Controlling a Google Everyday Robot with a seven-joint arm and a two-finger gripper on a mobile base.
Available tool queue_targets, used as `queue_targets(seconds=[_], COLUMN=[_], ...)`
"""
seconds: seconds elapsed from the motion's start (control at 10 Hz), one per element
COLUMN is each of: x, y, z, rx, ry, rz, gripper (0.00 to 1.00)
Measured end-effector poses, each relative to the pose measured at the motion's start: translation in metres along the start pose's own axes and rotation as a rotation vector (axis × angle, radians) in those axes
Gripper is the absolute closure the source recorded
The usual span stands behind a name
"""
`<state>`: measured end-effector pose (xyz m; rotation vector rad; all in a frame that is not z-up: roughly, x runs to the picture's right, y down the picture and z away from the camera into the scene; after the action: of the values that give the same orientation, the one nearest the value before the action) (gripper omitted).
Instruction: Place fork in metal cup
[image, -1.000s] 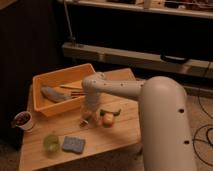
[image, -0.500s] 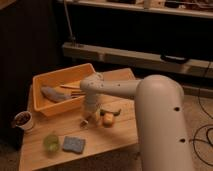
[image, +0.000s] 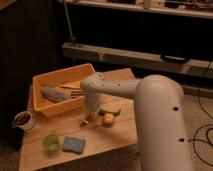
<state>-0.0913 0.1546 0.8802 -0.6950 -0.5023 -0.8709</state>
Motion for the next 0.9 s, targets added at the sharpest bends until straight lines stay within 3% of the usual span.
queue_targets(seconds=[0.5, 0.6, 0.7, 0.9], x=[-0.0006, -0.0007, -0.0019, -0.003], y=[0.0044, 0.0044, 0.0035, 0.0042], z=[0.0041, 0.0034, 0.0039, -0.0011], rx=[-0.019, -0.02, -0.021, -0.016], ry=[-0.011, -0.011, -0.011, -0.012], rz=[-0.004, -0.004, -0.007, -0.009], gripper=[0.61, 0.66, 0.8, 0.96])
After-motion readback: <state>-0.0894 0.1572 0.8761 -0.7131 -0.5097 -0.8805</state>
